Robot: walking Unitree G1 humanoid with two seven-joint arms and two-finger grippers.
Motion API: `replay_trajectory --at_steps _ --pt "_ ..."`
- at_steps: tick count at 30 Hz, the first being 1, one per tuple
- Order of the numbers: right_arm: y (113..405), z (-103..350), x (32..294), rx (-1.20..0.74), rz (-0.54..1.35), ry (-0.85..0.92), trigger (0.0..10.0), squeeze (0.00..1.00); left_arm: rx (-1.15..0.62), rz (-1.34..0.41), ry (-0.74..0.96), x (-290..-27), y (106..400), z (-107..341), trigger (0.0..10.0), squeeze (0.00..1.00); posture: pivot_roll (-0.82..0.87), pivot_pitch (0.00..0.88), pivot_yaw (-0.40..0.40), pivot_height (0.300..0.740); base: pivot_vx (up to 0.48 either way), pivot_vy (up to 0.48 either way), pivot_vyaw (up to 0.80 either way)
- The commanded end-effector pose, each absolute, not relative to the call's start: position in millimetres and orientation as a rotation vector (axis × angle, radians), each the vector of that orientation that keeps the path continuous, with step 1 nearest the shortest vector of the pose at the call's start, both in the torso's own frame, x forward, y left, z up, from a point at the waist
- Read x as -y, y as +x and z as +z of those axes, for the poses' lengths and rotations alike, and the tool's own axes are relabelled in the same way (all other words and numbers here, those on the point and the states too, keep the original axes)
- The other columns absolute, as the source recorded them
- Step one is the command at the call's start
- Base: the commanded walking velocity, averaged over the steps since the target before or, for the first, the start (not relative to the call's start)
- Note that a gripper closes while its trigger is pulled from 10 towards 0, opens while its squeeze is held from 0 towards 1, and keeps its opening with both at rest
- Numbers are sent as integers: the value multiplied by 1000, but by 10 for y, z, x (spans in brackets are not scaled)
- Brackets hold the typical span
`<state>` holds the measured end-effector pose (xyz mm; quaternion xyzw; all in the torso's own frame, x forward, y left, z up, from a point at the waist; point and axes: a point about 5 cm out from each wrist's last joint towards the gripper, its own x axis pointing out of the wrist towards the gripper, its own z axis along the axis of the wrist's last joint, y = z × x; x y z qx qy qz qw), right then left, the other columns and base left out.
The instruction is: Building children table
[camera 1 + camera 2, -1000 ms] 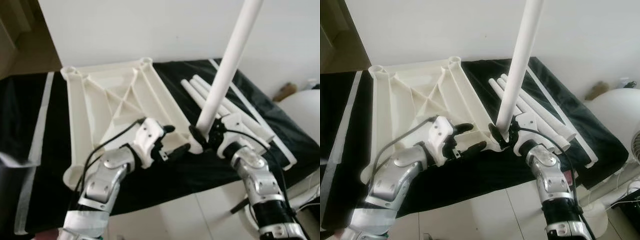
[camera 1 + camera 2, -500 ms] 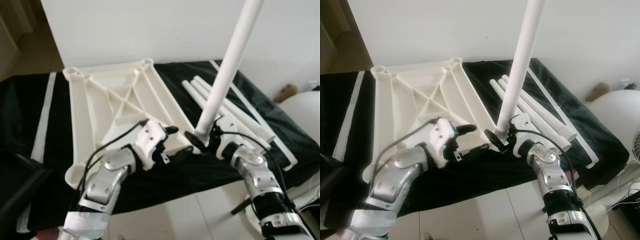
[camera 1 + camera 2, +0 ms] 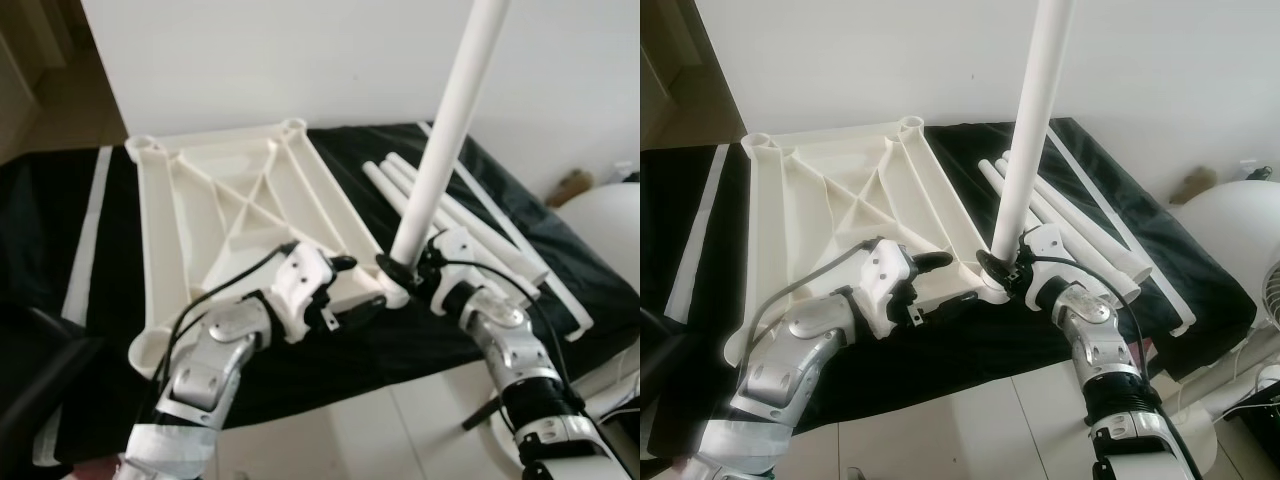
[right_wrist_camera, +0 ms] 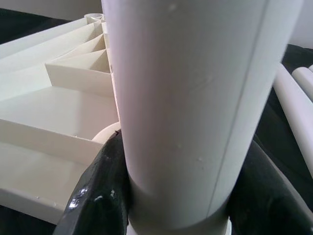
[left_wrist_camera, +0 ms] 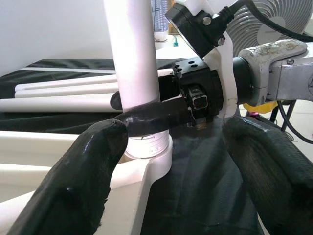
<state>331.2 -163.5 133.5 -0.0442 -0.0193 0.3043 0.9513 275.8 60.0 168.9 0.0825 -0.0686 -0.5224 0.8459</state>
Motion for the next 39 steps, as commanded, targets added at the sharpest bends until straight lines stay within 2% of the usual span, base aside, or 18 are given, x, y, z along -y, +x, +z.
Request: replay_trajectory --at_steps 1,5,8,11,14,16,17,22,27,35,36,39 --pt "3270 1239 1572 1 598 -46 10000 0 126 -1082 185 -605 2756 1634 10000 0 -16 6 -19 740 0 0 0" --pt "3244 1215 1522 4 586 -37 10000 0 121 -1085 191 -606 2748 1620 10000 0 -15 10 -18 740 0 0 0" --pt "3228 1209 1489 -3 480 19 10000 0 120 -1088 192 -611 2728 1621 10000 0 -8 18 -20 740 0 0 0" --pt "3222 1220 1482 0 457 41 10000 0 120 -1088 193 -615 2722 1621 10000 0 -8 18 -20 740 0 0 0" --pt "3192 1252 1458 0 253 114 10000 0 114 -1084 188 -633 2714 1612 10000 0 -10 27 -17 740 0 0 0" --pt "3172 1260 1443 2 192 125 10000 0 112 -1083 186 -638 2712 1611 10000 0 -11 29 -16 740 0 0 0" --pt "3116 1236 1381 -12 80 136 10000 0 112 -1084 183 -641 2715 1618 10000 0 -15 34 -14 740 0 0 0" --pt "3036 1203 1281 -21 -86 181 10000 0 112 -1085 183 -644 2727 1629 10000 0 -18 45 -9 740 0 0 0" --pt "3017 1234 1125 -20 -57 221 10000 0 115 -1080 186 -660 2743 1642 10000 0 -22 48 3 740 0 0 0" --pt "2978 1305 1146 -17 -96 214 10000 0 133 -1075 125 -685 2770 1729 10000 0 -24 47 4 740 0 0 0" --pt "2976 1315 1144 -11 -92 212 10000 1000 136 -1067 112 -699 2782 1747 10000 0 -25 47 3 740 0 0 0" --pt "2973 1338 1127 5 -65 217 10000 1000 140 -1057 92 -713 2794 1767 10000 0 -23 47 1 740 0 0 0"
